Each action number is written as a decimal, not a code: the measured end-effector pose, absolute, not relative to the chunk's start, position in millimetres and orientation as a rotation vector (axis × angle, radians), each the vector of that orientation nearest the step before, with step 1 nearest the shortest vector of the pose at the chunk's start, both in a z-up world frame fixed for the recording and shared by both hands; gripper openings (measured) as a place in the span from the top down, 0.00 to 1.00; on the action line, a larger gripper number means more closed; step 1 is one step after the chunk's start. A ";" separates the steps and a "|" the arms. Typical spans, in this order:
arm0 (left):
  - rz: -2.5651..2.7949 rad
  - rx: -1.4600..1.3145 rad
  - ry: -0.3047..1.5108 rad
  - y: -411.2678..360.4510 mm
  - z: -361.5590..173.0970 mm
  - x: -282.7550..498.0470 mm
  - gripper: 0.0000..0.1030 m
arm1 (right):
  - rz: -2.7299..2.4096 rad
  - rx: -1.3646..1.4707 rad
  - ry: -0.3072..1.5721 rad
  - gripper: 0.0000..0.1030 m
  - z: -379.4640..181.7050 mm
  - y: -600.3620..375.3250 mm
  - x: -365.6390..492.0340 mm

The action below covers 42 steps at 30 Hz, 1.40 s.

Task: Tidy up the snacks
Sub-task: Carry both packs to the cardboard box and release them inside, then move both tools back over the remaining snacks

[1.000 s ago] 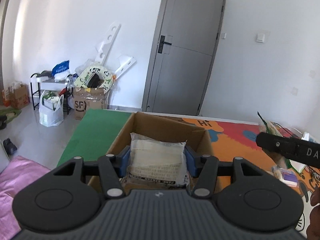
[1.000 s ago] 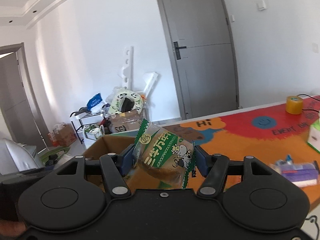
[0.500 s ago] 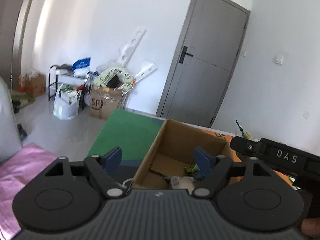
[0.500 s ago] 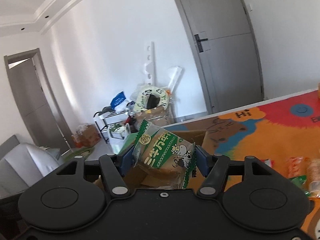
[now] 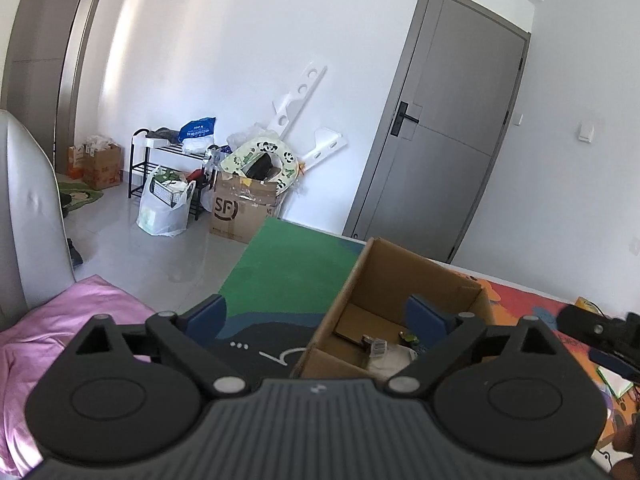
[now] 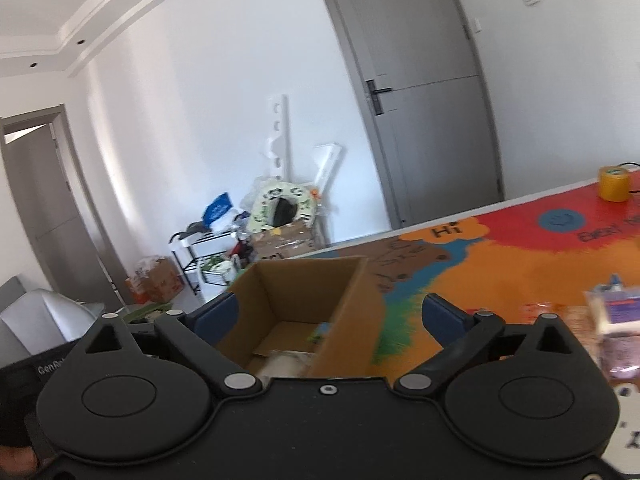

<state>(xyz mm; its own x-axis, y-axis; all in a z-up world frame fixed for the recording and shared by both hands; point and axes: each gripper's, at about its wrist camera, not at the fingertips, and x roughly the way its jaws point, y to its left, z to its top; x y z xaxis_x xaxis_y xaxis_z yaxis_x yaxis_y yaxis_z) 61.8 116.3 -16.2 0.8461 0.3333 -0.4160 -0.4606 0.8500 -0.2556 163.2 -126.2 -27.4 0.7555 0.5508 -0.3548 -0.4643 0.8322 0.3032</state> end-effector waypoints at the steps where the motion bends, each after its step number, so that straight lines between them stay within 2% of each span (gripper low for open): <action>1: 0.424 -0.356 0.373 114.0 -16.0 61.6 0.06 | 0.545 0.203 0.450 0.00 -28.4 -130.1 163.8; 42: 0.121 -0.197 0.447 -32.1 -22.7 106.8 0.06 | 0.293 0.309 0.462 0.00 -62.8 -278.4 157.1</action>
<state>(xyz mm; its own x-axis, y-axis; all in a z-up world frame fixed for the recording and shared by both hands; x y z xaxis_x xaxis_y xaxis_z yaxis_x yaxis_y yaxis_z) 106.8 -32.1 -22.7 0.8949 0.0731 -0.4402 -0.1593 0.9738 -0.1620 157.1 -278.4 -62.8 0.8552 0.3427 -0.3887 -0.2046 0.9125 0.3544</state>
